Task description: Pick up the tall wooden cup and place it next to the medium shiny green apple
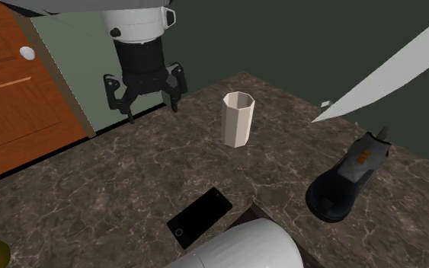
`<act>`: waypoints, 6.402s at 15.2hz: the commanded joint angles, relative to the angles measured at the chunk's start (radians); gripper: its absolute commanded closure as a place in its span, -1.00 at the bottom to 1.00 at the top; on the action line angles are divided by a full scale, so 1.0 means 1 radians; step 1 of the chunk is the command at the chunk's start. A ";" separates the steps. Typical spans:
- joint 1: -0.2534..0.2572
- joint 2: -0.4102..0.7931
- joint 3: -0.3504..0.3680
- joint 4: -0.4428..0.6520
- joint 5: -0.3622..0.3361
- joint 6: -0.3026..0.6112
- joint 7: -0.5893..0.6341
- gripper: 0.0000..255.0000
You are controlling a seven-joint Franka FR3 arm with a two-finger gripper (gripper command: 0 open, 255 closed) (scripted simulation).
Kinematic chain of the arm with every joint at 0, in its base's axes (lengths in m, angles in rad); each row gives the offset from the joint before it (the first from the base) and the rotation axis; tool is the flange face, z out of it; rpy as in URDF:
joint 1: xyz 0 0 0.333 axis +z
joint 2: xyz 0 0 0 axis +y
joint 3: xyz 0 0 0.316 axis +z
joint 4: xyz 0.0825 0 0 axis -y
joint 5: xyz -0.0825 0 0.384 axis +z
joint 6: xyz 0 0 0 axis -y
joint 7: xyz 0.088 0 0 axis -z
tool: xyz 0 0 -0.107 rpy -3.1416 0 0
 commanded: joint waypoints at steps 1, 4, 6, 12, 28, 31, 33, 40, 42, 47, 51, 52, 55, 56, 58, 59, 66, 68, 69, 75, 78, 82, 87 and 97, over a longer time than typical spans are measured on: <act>-0.018 0.036 -0.036 -0.003 -0.024 0.046 -0.034 -1.00; -0.042 0.094 -0.089 -0.002 -0.054 0.113 -0.083 -1.00; -0.056 0.138 -0.125 0.005 -0.070 0.158 -0.116 -1.00; -0.087 0.292 -0.231 0.052 -0.091 0.288 -0.217 -1.00; -0.108 0.627 -0.388 0.151 0.012 0.541 -0.423 -1.00; -0.108 0.632 -0.388 0.147 0.015 0.549 -0.425 -1.00; -0.108 0.632 -0.388 0.147 0.015 0.549 -0.425 -1.00; -0.108 0.632 -0.388 0.147 0.015 0.549 -0.425 1.00; -0.108 0.632 -0.388 0.147 0.015 0.549 -0.425 1.00; -0.108 0.632 -0.388 0.147 0.015 0.549 -0.425 1.00; -0.109 0.602 -0.384 0.176 -0.002 0.494 -0.411 1.00; -0.109 0.595 -0.382 0.183 -0.005 0.480 -0.408 1.00; -0.110 0.576 -0.378 0.207 -0.014 0.439 -0.400 1.00; -0.110 0.570 -0.377 0.216 -0.017 0.425 -0.397 1.00; -0.110 0.560 -0.374 0.233 -0.022 0.398 -0.393 1.00; -0.110 0.555 -0.373 0.243 -0.024 0.384 -0.391 1.00; -0.110 0.526 -0.364 0.312 -0.034 0.289 -0.379 1.00; -0.109 0.521 -0.362 0.333 -0.036 0.262 -0.377 1.00; -0.109 0.518 -0.361 0.345 -0.037 0.248 -0.375 1.00; -0.107 0.508 -0.355 0.416 -0.039 0.168 -0.371 1.00; -0.106 0.506 -0.352 0.454 -0.039 0.128 -0.369 1.00; -0.105 0.507 -0.350 0.509 -0.037 0.074 -0.368 1.00; -0.103 0.513 -0.348 0.582 -0.034 0.006 -0.369 1.00; -0.092 0.505 -0.330 0.687 -0.034 -0.106 -0.347 1.00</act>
